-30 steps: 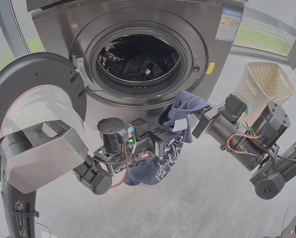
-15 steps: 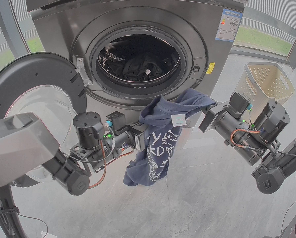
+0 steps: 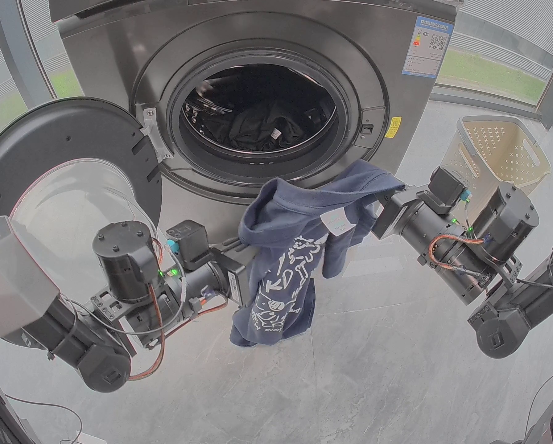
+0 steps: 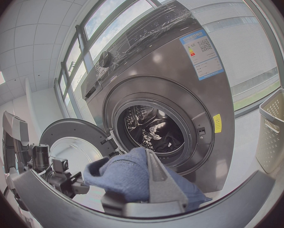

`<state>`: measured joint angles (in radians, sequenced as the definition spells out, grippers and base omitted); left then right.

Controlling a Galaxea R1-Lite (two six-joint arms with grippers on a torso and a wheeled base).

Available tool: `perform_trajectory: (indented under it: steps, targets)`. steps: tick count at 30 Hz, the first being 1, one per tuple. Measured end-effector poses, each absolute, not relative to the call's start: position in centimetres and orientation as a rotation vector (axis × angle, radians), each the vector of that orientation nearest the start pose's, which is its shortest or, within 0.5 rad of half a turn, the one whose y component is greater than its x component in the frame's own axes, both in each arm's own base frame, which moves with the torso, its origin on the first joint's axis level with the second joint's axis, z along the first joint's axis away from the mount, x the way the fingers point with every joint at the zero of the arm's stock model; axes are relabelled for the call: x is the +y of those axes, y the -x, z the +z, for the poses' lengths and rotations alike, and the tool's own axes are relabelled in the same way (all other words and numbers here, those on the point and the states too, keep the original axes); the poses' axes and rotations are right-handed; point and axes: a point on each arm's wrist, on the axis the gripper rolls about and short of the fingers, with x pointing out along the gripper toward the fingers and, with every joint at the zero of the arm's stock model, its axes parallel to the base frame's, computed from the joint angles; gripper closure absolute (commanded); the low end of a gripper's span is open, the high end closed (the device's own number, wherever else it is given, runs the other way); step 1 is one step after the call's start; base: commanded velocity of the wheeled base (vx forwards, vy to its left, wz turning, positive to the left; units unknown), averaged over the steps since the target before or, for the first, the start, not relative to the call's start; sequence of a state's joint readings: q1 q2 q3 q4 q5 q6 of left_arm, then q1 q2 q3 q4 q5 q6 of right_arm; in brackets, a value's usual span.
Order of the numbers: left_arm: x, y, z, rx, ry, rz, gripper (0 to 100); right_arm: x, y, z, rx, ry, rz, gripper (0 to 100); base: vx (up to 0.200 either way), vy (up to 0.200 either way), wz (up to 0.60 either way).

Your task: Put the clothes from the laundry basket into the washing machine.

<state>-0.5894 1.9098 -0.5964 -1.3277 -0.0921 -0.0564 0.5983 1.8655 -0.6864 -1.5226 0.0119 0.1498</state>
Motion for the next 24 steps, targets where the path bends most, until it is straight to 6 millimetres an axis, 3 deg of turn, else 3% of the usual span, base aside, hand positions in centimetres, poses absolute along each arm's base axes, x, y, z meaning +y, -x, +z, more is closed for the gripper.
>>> perform_trajectory:
  steps: [8, 13, 24]
  targets:
    - [-19.1, -24.4, 10.4, 0.132, 0.022, -0.754, 0, 18.0, -26.6, 19.3, -0.306, -0.247, 0.635, 100, 0.0, 0.0, 0.0]
    - [-19.3, -24.3, 9.2, 0.171, 0.01, -0.76, 0, 17.9, -26.6, 19.1, -0.298, -0.241, 0.646, 100, 0.0, 0.0, 0.0]
    - [-20.0, -29.3, 9.7, 0.084, 0.038, -0.682, 0, 17.7, -25.5, 18.2, -0.266, -0.216, 0.714, 100, 0.0, 0.0, 0.0]
